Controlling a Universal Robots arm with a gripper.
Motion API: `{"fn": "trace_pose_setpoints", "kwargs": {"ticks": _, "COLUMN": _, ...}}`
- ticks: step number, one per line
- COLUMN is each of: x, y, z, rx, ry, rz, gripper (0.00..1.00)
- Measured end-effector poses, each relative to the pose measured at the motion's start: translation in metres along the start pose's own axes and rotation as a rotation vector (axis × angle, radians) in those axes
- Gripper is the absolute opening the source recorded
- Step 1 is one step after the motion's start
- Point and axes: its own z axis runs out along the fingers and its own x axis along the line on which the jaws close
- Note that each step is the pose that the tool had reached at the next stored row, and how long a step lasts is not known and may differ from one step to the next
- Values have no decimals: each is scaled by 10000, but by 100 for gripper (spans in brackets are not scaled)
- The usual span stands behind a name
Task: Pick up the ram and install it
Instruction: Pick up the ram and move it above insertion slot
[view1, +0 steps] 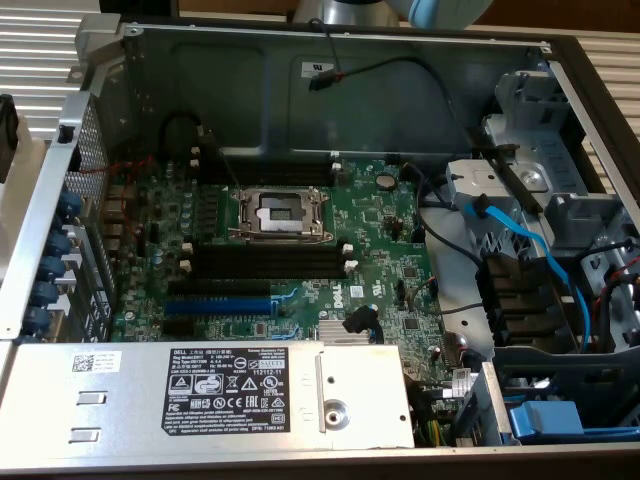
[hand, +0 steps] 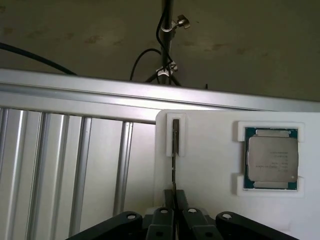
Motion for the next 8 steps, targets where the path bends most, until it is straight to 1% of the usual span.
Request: {"fn": "trace_pose_setpoints", "kwargs": {"ticks": 8, "x": -1, "y": 0, "z": 0, "rx": 0, "ry": 0, "rz": 0, "gripper": 13}}
